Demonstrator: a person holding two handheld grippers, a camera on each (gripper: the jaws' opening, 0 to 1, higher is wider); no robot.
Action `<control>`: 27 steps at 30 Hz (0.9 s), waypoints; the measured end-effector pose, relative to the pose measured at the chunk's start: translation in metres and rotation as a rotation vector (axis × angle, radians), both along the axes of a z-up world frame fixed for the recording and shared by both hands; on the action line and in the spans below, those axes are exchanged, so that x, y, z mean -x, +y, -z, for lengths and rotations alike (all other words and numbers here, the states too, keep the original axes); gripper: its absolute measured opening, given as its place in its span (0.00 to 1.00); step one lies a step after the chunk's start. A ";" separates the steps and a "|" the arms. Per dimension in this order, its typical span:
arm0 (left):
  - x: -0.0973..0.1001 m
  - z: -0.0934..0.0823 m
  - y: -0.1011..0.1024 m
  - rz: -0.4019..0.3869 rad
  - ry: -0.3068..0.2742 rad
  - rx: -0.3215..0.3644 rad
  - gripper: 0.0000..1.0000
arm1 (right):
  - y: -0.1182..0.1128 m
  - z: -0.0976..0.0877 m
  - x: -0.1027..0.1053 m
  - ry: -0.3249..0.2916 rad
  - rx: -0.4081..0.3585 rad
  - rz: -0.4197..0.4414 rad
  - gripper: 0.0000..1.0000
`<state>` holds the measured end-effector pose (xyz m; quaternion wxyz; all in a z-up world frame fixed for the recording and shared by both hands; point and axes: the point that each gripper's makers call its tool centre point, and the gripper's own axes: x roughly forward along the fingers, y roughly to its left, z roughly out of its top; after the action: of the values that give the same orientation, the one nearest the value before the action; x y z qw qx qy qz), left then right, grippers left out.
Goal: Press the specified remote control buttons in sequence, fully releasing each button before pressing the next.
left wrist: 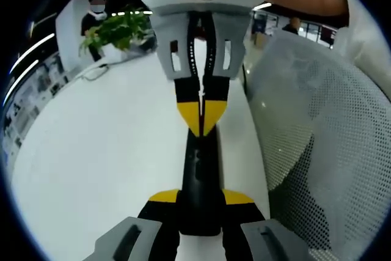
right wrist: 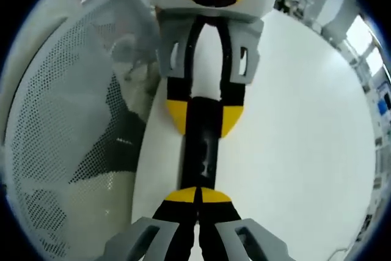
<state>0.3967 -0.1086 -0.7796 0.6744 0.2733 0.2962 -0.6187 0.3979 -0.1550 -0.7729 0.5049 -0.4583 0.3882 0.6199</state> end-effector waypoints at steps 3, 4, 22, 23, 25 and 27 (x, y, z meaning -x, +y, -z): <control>0.000 0.000 0.000 -0.001 0.000 0.000 0.24 | 0.000 0.002 0.000 -0.001 0.006 0.001 0.00; 0.000 0.000 0.000 -0.001 0.000 0.000 0.24 | -0.001 0.002 0.000 -0.003 0.010 0.001 0.00; -0.003 0.001 0.002 -0.005 0.001 0.002 0.24 | 0.001 0.001 0.000 0.012 0.013 0.013 0.00; -0.003 0.002 0.002 -0.005 0.000 0.001 0.24 | 0.001 0.002 0.000 0.012 0.014 0.014 0.00; -0.003 0.002 0.002 -0.005 0.000 0.000 0.24 | 0.000 0.002 0.000 0.010 0.016 0.010 0.00; -0.002 0.001 0.002 -0.005 -0.002 0.000 0.24 | 0.000 0.002 -0.001 0.009 0.018 0.008 0.00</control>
<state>0.3990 -0.1068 -0.7811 0.6762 0.2731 0.2965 -0.6167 0.3985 -0.1549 -0.7754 0.5016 -0.4585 0.3978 0.6164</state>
